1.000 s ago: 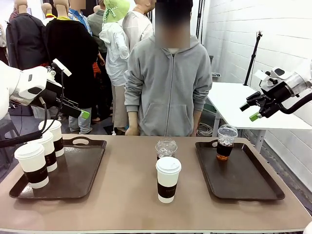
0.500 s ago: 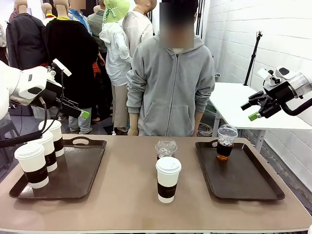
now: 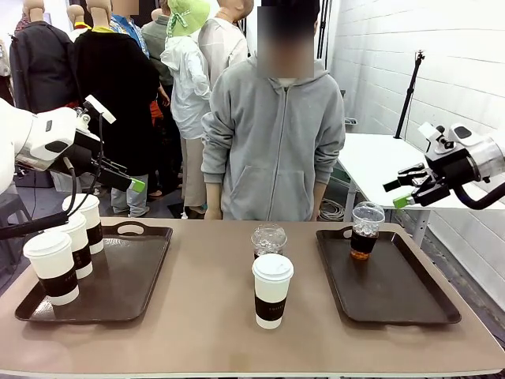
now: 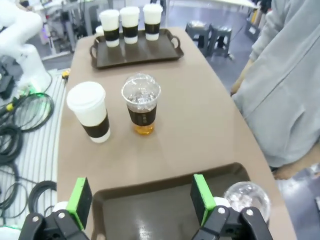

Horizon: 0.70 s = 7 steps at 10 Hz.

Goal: Distribute the coffee onto the tray.
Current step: Pick up another iced Americano from the middle of the table and place it on the right Handle tray.

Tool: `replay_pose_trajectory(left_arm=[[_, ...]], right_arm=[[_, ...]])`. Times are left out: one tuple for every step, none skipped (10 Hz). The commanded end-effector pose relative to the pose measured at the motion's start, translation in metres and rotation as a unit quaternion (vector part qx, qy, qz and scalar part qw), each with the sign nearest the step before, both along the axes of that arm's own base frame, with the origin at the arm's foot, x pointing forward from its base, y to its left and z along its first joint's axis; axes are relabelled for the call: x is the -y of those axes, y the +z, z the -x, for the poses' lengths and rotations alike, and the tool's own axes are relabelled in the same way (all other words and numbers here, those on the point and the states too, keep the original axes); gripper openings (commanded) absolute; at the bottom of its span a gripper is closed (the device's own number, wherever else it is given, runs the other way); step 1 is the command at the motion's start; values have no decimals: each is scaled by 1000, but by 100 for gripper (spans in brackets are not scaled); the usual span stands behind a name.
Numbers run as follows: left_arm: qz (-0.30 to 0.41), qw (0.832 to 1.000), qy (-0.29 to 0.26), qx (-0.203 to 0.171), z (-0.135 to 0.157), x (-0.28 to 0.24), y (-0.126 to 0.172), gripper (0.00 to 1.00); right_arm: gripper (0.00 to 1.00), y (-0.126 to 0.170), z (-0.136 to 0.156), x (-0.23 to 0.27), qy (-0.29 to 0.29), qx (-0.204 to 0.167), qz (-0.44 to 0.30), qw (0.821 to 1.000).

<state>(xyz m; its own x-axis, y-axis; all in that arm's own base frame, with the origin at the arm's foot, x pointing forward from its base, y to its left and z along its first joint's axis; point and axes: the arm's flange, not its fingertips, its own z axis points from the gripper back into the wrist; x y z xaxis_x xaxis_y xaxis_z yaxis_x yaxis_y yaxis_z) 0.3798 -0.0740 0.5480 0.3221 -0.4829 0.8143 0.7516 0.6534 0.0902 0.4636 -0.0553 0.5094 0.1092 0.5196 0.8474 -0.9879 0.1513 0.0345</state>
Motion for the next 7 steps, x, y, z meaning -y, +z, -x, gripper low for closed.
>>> replay_pose_trajectory(left_arm=[[3, 1000, -1, -2, -2, -1, -2, 100], [3, 1000, -1, -2, -2, -1, -2, 100], [3, 1000, -1, -2, -2, -1, -2, 100], [3, 1000, -1, -2, -2, -1, -2, 100], [3, 1000, -1, -2, -2, -1, -2, 100], [3, 1000, -1, -2, -2, -1, -2, 100], [3, 1000, -1, -2, -2, -1, -2, 100]], right_arm=[[100, -17, 22, -15, -24, 23, -20, 999], [100, -29, 31, -23, -31, 31, -29, 999], [100, -39, 36, -29, -29, 31, -35, 998], [100, -46, 40, -34, -28, 29, -47, 998], [100, -55, 43, -39, -24, 28, -52, 998], [100, -64, 44, -42, -13, 18, -54, 998], [100, -69, 45, -45, -6, 13, -55, 998]])
